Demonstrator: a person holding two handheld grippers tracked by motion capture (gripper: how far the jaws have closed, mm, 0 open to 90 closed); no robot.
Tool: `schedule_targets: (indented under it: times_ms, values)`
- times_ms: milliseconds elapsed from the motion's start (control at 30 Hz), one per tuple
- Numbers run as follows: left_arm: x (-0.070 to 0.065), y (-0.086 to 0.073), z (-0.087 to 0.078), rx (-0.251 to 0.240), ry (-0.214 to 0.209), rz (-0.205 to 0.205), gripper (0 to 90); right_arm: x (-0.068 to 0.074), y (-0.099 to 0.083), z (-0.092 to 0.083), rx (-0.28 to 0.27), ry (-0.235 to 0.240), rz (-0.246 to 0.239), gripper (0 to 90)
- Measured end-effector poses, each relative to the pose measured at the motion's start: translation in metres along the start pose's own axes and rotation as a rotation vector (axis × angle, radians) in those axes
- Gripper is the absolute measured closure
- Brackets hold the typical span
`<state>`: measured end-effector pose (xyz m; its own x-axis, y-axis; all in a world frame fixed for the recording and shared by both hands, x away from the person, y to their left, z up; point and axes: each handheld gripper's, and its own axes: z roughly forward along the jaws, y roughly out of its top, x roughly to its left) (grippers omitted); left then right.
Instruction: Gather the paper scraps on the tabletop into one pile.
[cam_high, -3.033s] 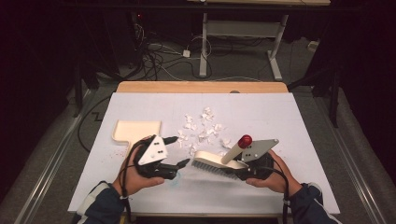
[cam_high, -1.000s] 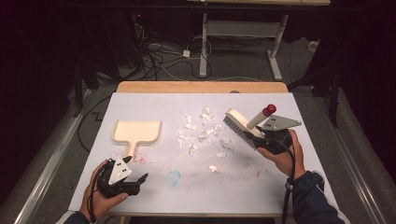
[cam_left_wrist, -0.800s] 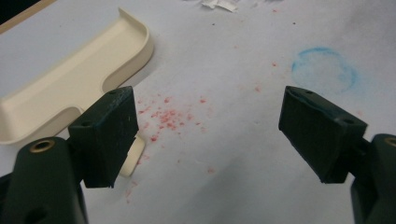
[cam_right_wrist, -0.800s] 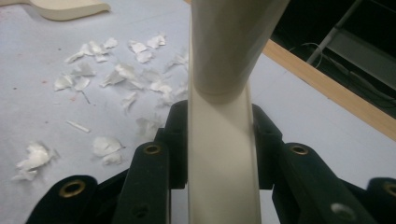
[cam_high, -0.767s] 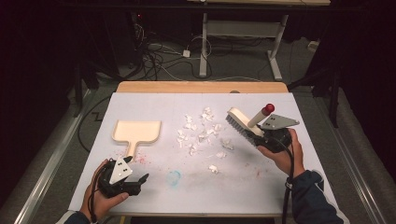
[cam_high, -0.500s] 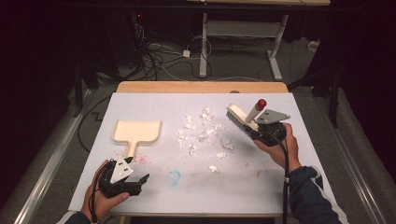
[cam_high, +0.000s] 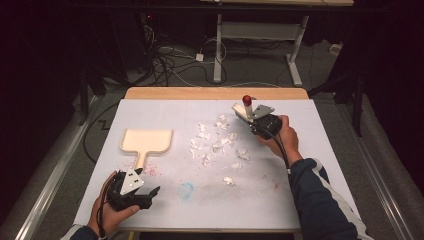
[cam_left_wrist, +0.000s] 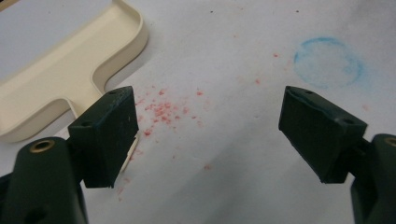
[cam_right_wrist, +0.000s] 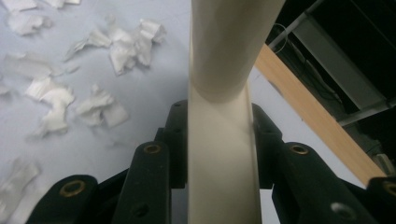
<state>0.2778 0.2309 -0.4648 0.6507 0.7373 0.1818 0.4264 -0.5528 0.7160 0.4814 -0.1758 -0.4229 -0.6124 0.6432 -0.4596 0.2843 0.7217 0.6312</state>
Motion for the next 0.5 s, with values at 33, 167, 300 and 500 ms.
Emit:
schedule_targets:
  times_ms: [33, 167, 300, 500]
  values:
    - [0.000, 0.000, 0.000, 0.000, 0.000, 0.001, 19.0, -0.001, 0.002, 0.003, -0.004, -0.002, 0.000, 67.8]
    - [0.000, 0.000, 0.001, -0.002, -0.005, 0.003, 19.0, -0.002, 0.011, 0.014, 0.000, -0.010, 0.003, 67.8]
    - [0.001, -0.001, 0.002, 0.004, -0.010, 0.002, 19.0, 0.000, 0.018, 0.022, -0.029, -0.002, 0.010, 67.8]
    - [0.002, -0.001, 0.003, 0.007, -0.022, -0.005, 19.0, 0.013, 0.026, 0.033, -0.051, 0.052, -0.020, 67.8]
